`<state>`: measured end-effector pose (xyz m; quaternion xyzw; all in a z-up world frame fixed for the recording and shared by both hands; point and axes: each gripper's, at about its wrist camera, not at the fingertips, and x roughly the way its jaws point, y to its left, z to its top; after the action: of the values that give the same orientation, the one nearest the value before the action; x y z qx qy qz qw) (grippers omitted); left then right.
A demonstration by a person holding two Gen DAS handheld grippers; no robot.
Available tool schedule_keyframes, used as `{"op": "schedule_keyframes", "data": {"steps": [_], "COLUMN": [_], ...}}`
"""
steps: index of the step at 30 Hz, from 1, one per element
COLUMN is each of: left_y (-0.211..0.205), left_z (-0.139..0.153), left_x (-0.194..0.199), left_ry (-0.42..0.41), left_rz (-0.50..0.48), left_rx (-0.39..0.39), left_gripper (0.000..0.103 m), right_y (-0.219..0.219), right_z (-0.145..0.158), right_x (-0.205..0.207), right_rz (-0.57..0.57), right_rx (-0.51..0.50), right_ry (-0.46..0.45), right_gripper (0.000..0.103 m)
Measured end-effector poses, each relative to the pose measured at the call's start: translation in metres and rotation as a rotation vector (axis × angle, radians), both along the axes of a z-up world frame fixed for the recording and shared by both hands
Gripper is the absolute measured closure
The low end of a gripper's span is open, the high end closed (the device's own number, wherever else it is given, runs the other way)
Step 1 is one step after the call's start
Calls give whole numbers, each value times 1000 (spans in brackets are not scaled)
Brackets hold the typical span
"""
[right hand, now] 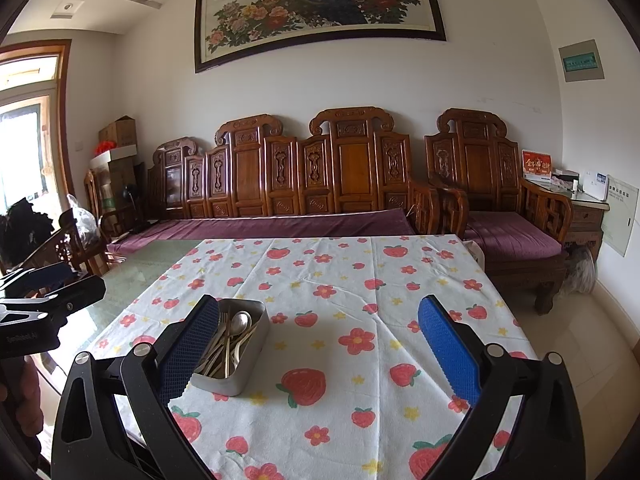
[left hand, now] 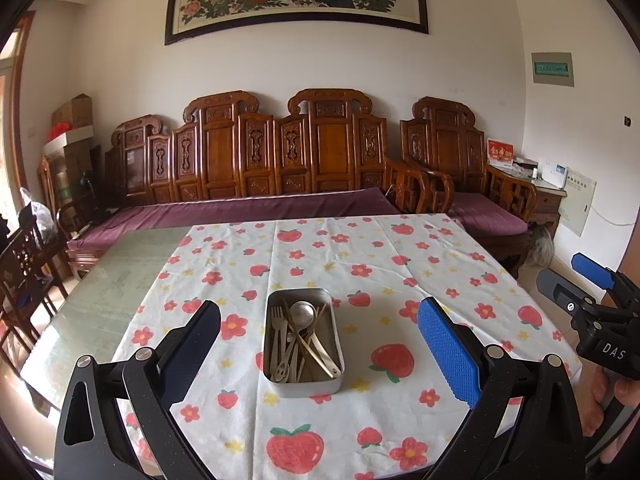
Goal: Organize utensils
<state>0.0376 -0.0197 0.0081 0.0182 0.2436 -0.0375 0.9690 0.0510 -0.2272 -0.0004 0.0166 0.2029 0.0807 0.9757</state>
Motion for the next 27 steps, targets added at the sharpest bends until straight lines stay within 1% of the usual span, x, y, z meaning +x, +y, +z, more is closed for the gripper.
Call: {"op": "schedule_keyframes", "data": {"steps": [27], "left_y": [-3], "left_z": [4], "left_x": [-2], "left_ry": [-6], "left_rz": [-5], "left_rx": [-3], "left_gripper": [8], "right_y": [-2], "right_z": [-1], "right_x": [-2], "right_rz": [-1], "right_rx": [3], "right_ry": [-2], "right_gripper": [3]}}
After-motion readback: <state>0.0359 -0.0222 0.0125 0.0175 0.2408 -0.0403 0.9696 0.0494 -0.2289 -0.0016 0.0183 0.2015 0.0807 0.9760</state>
